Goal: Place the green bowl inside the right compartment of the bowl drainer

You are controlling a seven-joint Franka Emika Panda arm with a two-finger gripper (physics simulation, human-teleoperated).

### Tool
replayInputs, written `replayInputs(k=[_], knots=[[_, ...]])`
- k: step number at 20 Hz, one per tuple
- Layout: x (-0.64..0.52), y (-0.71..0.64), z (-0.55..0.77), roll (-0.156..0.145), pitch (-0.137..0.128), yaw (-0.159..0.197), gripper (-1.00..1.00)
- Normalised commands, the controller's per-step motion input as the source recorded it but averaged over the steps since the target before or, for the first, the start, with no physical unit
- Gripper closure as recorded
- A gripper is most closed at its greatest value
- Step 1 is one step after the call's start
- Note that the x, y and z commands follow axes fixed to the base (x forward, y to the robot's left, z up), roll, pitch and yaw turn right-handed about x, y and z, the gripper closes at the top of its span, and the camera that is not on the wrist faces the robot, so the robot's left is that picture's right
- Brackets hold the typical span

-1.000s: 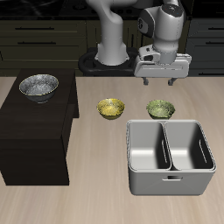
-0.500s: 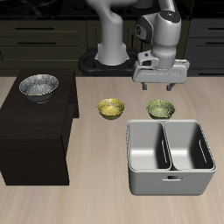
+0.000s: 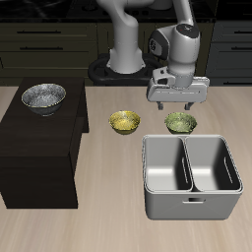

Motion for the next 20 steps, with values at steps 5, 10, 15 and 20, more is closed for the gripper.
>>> replayInputs(k=[5,10,15,20], knots=[[0.08,-0.07,-0.26,-0.011,0.023,0.011,-1.0],[0.06,-0.07,-0.22,-0.011,0.019,-0.011,-1.0],[0.02,-0.06,-0.14,-0.014,0.012,-0.009,-1.0],[-0.03,0.03,-0.21,0.049,0.013,-0.01,1.0]])
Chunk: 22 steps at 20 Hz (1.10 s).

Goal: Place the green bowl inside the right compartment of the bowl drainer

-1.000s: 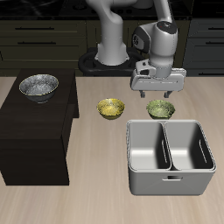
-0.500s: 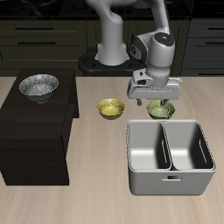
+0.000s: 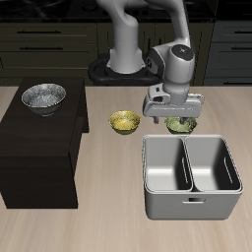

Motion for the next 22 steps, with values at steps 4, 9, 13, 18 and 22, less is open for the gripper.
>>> replayInputs(k=[4,9,13,18,22], knots=[[-0.02,-0.03,-0.12,0.011,0.02,-0.022,1.0],[0.02,-0.03,-0.08,0.01,0.026,-0.02,1.0],[-0.03,-0.04,0.03,0.003,0.001,-0.002,1.0],[0.01,0.01,0.22,0.01,-0.025,-0.005,1.0],[-0.01,-0.03,0.26,0.007,-0.026,0.012,1.0]])
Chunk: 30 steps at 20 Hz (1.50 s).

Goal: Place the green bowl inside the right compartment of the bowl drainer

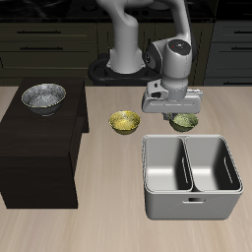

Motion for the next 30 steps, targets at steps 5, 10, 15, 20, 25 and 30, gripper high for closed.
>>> replayInputs(k=[5,10,15,20,25,30], knots=[[-0.01,-0.1,0.28,0.0,-0.029,-0.002,1.0],[0.01,-0.13,0.32,-0.001,-0.028,0.007,1.0],[0.02,-0.1,0.31,-0.005,-0.038,0.013,1.0],[0.0,-0.16,0.46,-0.017,-0.054,-0.002,1.0],[-0.06,-0.05,0.44,0.005,-0.048,0.002,1.0],[-0.12,-0.05,0.71,0.007,-0.084,-0.006,1.0]])
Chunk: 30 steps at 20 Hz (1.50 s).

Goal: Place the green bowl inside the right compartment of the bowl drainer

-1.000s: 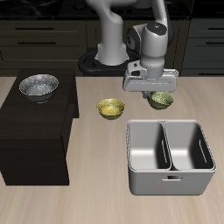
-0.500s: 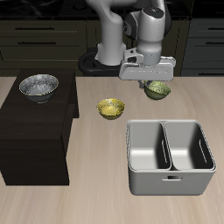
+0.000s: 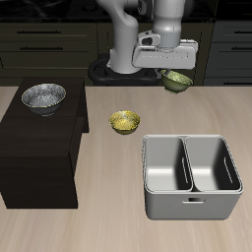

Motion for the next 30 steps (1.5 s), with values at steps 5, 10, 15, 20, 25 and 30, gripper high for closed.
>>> replayInputs(k=[5,10,15,20,25,30], knots=[[-0.03,-0.1,0.52,0.0,-0.044,-0.007,1.0],[0.11,-0.13,0.26,0.002,0.026,-0.022,1.0],[0.27,-0.03,0.12,0.031,0.068,0.01,1.0],[0.12,0.0,0.27,-0.009,-0.017,0.032,1.0],[0.17,-0.02,0.41,0.02,0.006,-0.007,1.0],[0.24,-0.03,0.22,0.017,0.017,0.022,1.0]])
